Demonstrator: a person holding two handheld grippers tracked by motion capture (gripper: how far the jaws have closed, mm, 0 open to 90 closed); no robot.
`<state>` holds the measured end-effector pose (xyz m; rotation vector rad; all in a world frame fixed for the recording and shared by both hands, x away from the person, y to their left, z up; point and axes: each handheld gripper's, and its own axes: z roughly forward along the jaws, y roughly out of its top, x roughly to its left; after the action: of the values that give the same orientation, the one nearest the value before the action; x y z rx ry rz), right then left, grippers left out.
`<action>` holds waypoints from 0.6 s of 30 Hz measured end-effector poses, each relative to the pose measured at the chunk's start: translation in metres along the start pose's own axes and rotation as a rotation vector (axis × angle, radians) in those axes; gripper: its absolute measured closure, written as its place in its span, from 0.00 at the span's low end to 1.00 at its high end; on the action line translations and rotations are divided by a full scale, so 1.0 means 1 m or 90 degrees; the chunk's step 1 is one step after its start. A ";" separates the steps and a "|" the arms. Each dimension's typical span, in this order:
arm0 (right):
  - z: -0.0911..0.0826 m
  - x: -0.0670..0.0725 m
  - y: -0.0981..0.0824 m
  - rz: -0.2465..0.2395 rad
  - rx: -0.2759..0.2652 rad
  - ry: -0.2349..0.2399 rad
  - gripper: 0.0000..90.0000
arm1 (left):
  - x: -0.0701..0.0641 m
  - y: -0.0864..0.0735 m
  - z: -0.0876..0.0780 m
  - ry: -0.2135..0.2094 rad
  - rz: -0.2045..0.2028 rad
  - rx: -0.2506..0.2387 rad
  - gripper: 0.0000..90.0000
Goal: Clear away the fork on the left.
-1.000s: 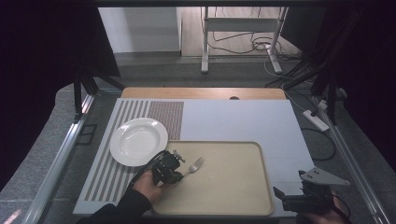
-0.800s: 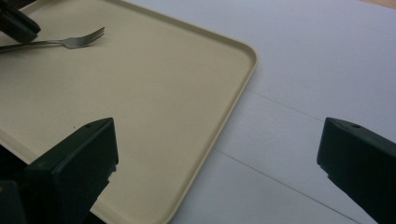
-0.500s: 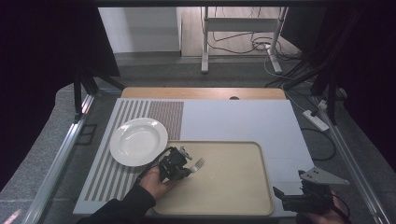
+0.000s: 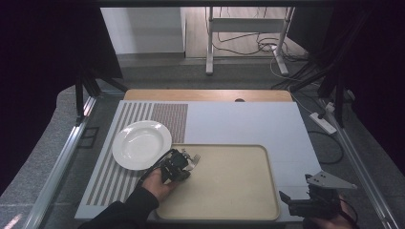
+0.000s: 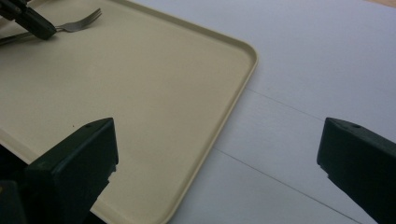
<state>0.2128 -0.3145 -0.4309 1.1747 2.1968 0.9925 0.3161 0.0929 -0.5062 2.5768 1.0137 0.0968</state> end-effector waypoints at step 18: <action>0.000 0.000 0.000 -0.002 -0.002 -0.001 0.00 | 0.032 -0.014 -0.006 0.024 -0.057 0.000 0.99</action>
<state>0.2124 -0.3143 -0.4307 1.1705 2.1944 0.9922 0.3295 0.1255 -0.5075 2.5342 1.1401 0.1221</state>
